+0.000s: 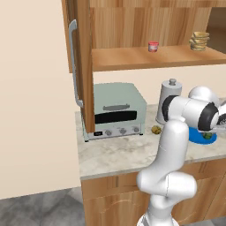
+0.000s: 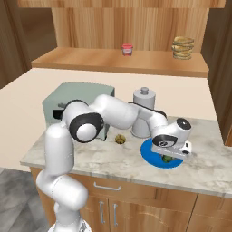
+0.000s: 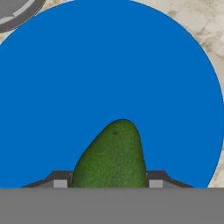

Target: Pick the avocado and bread from the counter and place them on the plate. Then pick the jam from the cabinet and place it next to the plate. Lastly close the cabinet door.

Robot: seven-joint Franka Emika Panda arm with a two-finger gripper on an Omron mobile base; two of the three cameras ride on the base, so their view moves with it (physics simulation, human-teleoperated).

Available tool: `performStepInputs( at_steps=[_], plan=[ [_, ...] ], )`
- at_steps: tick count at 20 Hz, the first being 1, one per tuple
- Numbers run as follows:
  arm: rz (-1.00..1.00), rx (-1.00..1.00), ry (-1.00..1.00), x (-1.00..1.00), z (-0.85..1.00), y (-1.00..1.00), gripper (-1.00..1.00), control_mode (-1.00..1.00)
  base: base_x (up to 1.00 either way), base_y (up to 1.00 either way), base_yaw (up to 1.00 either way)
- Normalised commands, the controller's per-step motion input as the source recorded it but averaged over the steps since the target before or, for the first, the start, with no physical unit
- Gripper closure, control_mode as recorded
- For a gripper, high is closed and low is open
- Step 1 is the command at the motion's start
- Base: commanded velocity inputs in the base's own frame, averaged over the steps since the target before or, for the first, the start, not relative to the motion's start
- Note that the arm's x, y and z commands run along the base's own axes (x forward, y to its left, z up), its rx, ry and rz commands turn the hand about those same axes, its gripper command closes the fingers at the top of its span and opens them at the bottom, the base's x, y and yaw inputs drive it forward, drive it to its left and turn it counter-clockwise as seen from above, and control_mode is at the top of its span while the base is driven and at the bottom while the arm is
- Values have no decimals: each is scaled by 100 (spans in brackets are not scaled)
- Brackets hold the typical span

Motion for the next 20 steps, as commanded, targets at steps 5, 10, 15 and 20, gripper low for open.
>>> performStepInputs(
  at_steps=[5, 10, 15, 20],
  plan=[
    [0, 0, 1, 0, 6, 0, -100, -100, 0, 0, 0],
    [0, -3, 1, 0, 30, 3, -100, -100, 0, 0, 0],
    [0, -6, 0, 0, 33, 16, -100, -100, 0, 0, 0],
    [1, -2, 0, -8, 32, 26, -100, -100, 0, 0, 0]
  ],
)
